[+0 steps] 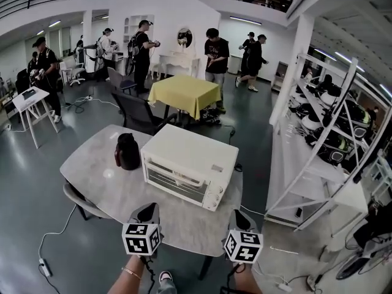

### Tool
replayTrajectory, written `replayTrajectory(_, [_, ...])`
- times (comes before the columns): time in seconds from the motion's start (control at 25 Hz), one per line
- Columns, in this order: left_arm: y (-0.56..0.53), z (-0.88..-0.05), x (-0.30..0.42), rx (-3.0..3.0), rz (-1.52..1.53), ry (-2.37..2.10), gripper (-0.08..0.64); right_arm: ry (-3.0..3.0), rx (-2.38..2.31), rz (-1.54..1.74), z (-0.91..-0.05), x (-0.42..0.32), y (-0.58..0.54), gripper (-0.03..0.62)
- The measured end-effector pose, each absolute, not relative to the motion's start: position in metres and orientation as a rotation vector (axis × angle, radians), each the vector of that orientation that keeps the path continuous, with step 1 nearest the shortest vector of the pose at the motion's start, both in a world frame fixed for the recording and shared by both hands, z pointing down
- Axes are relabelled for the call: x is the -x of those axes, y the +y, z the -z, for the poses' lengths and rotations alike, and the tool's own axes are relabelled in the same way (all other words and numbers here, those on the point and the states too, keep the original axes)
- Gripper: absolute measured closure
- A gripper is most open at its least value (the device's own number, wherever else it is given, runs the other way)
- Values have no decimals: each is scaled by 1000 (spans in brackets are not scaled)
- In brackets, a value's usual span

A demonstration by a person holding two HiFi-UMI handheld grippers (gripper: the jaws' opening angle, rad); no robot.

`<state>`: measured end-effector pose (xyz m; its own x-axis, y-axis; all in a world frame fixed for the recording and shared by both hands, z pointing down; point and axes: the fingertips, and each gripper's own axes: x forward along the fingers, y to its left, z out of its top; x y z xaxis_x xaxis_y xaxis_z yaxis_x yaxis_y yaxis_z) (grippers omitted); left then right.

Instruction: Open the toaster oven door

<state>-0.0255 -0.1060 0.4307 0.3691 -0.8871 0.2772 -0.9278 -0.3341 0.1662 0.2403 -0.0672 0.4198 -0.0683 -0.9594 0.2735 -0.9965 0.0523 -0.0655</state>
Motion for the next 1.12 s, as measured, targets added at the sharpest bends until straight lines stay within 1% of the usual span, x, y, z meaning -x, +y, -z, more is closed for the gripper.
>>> replayTrajectory(0.28, [-174, -413, 48, -2363, -170, -1591, 555, -2130, -2093, -322, -397, -227, -123, 588])
replayTrajectory(0.56, [-225, -426, 61, -2354, -172, -1584, 555, -2094, -2155, -320, -402, -227, -161, 588])
replayTrajectory(1.12, [-239, -432, 68, -2258, -191, -1664, 555, -2141, -2085, -322, -398, -234, -203, 588])
